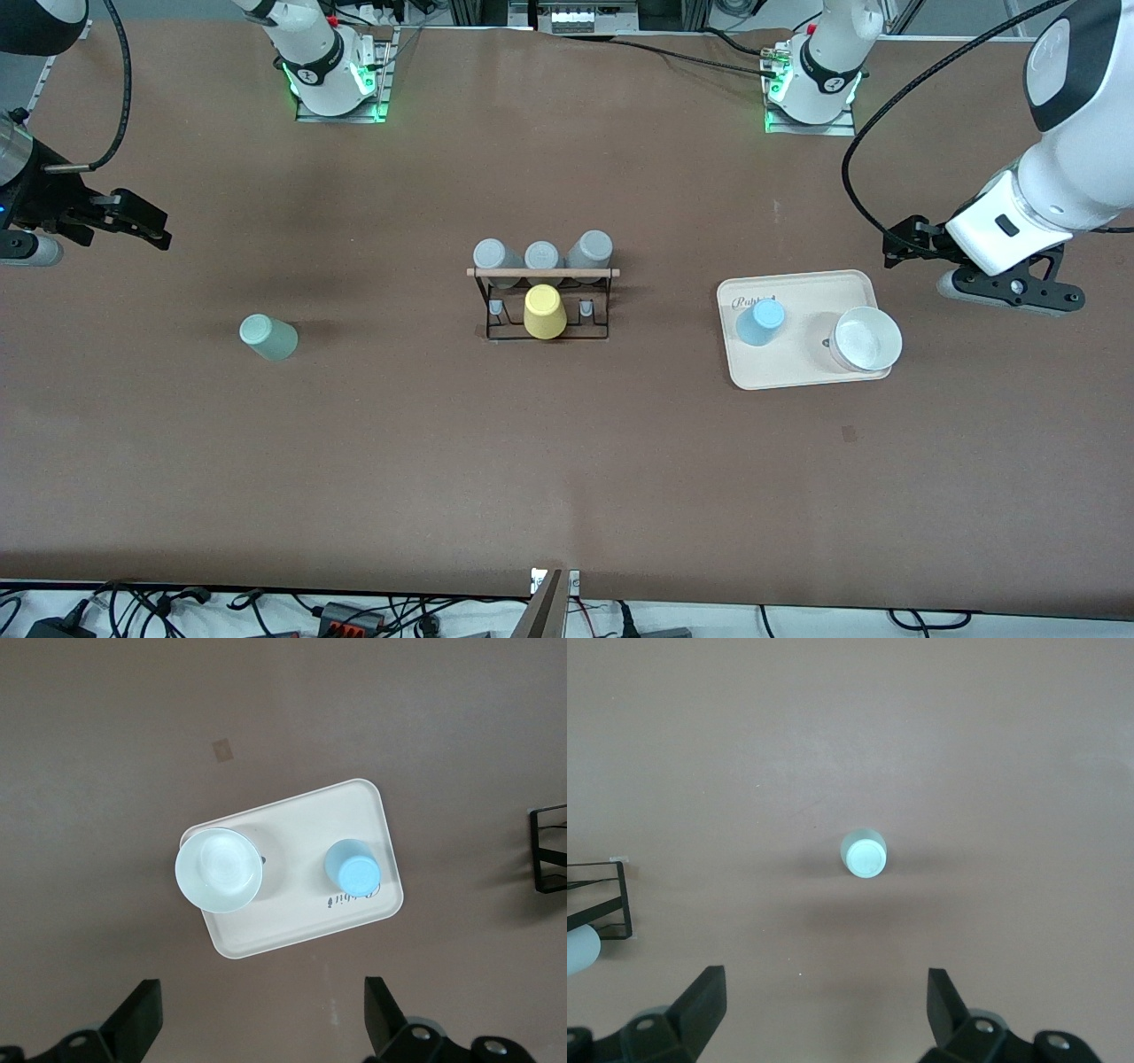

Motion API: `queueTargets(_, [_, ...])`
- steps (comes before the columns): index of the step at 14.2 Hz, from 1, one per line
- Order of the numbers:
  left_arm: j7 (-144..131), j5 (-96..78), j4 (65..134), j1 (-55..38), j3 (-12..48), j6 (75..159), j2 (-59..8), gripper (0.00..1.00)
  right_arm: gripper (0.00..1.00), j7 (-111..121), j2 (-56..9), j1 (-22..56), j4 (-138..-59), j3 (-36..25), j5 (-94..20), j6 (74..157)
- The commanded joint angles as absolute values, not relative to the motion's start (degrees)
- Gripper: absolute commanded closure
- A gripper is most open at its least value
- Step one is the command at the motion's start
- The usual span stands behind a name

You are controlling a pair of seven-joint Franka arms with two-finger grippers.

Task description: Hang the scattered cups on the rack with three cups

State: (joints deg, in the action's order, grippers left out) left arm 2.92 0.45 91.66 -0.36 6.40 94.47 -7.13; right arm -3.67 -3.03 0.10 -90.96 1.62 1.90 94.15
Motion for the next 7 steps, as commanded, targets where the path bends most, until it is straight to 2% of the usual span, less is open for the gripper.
queueTargets(1, [3.3,-0.8,91.8,0.3,6.7,94.0,-6.3,0.00,0.00,-3.2,-3.5,0.3,-89.6,1.7,1.8,93.4])
queueTargets(7, [3.4,-0.9,91.6,-0.1,6.7,94.0,-8.1,0.00,0.00,-3.1,-3.3,0.4,-89.6,1.8,1.9,92.9])
